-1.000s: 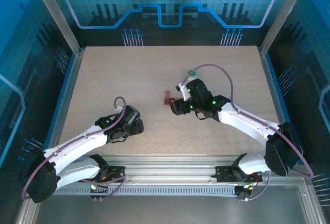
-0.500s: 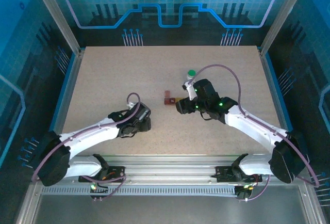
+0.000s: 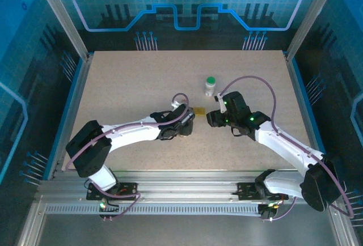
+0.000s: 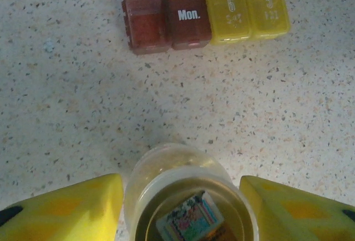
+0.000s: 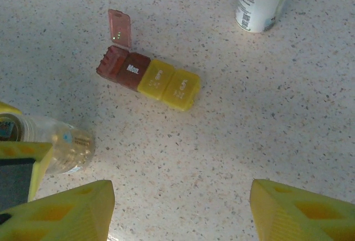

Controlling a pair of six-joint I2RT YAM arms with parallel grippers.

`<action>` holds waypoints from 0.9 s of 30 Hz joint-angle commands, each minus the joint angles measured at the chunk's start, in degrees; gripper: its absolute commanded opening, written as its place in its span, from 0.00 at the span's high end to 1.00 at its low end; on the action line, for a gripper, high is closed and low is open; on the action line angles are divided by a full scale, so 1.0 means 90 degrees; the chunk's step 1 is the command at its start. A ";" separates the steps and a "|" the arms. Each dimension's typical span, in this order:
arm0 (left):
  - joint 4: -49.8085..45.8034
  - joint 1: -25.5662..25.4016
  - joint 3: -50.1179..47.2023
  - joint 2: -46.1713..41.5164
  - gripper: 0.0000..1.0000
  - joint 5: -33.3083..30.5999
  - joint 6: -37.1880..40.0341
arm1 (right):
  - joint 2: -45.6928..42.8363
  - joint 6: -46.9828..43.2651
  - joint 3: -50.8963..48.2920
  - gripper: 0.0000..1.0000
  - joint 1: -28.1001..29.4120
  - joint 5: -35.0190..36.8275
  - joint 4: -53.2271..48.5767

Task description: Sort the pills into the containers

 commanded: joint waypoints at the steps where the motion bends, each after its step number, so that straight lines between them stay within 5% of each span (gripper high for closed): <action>1: 0.0026 -0.0040 0.0212 -0.0011 0.37 -0.0198 0.0227 | -0.0222 0.0028 -0.0054 0.33 -0.0071 0.0175 -0.0195; 10: -0.0046 0.0344 -0.0491 -0.2203 0.26 -0.0258 0.0378 | -0.0004 -0.0121 0.0341 0.34 0.0112 -0.0336 -0.0519; 18: -0.0123 0.1478 -0.1768 -0.4341 0.23 -0.0278 0.0927 | 0.1386 -0.0171 0.1812 0.34 0.1150 -0.0094 -0.1290; 27: 0.0274 0.1511 -0.2545 -0.5277 0.22 -0.0440 0.1041 | 0.2911 -0.0306 0.3294 0.30 0.1903 0.0445 -0.2335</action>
